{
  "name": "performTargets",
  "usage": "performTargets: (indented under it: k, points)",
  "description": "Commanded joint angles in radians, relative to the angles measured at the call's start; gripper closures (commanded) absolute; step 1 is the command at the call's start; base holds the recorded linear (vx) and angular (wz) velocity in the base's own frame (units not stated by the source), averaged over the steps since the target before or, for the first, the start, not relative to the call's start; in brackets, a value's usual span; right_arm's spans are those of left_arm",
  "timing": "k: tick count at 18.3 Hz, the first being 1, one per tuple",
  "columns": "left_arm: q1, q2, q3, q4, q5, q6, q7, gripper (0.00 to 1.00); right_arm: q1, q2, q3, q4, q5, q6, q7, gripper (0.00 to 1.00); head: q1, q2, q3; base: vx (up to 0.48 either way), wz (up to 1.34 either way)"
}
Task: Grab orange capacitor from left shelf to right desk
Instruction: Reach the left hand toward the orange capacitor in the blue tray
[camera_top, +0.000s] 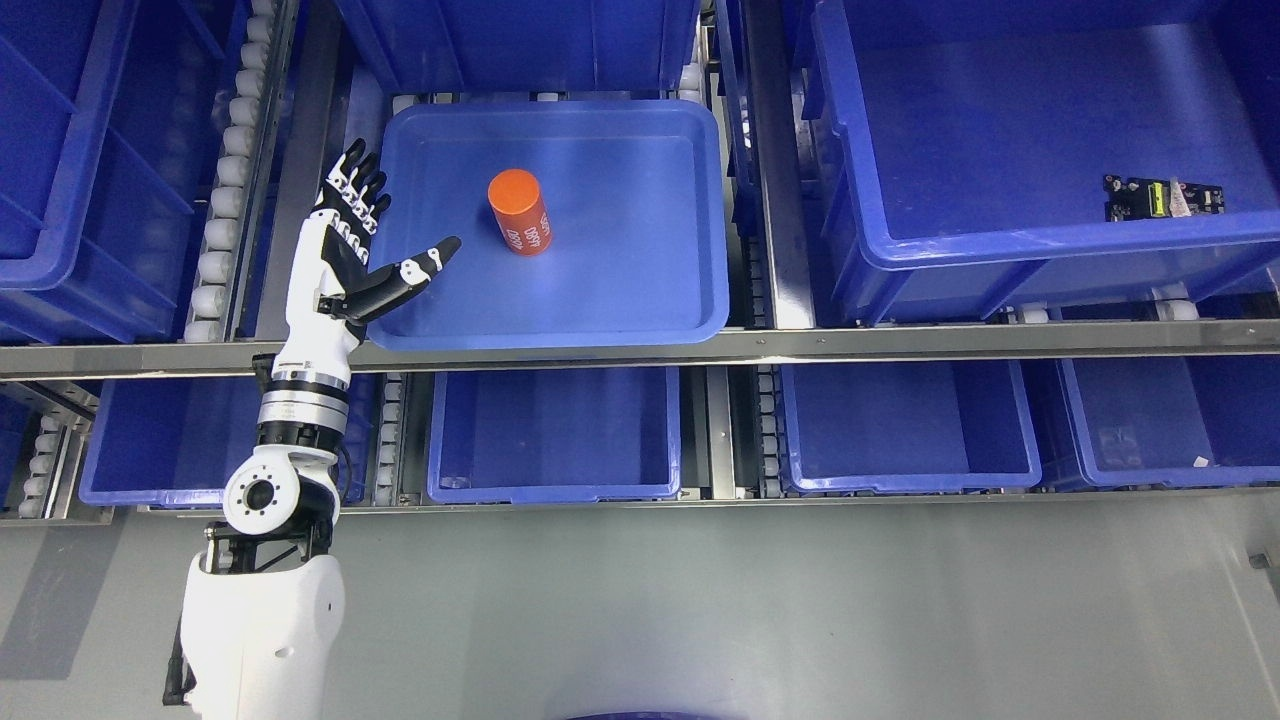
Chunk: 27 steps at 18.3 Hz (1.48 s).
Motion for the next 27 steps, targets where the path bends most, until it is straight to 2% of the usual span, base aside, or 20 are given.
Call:
performTargets:
  k: [1, 5, 11, 16, 24, 27]
  points:
    - [-0.005, 0.017, 0.008, -0.009, 0.000, -0.002, -0.002, 0.00, 0.020, -0.017, -0.012, -0.017, 0.005, 0.000, 0.000, 0.00, 0.0000, 0.000, 0.000, 0.000, 0.00]
    - [-0.001, 0.032, 0.008, -0.009, 0.000, -0.002, -0.004, 0.00, 0.020, -0.017, -0.012, -0.017, 0.005, 0.000, 0.000, 0.00, 0.0000, 0.000, 0.000, 0.000, 0.00]
    - [0.005, 0.100, 0.018, -0.002, 0.000, -0.039, -0.019, 0.00, 0.020, -0.017, -0.012, -0.017, 0.005, 0.001, 0.000, 0.00, 0.0000, 0.000, 0.000, 0.000, 0.00]
    - [0.020, 0.126, 0.083, 0.005, 0.000, -0.041, -0.267, 0.00, 0.020, -0.017, -0.012, -0.017, 0.005, 0.000, 0.000, 0.00, 0.0000, 0.000, 0.000, 0.000, 0.00]
    - [-0.061, 0.132, 0.064, 0.090, -0.005, -0.030, -0.315, 0.00, 0.020, -0.017, -0.012, -0.017, 0.005, 0.000, 0.000, 0.00, 0.0000, 0.000, 0.000, 0.000, 0.00]
    - [-0.098, 0.146, 0.028, 0.107, -0.021, -0.010, -0.390, 0.00, 0.020, -0.017, -0.012, -0.017, 0.005, 0.000, 0.000, 0.00, 0.0000, 0.000, 0.000, 0.000, 0.00]
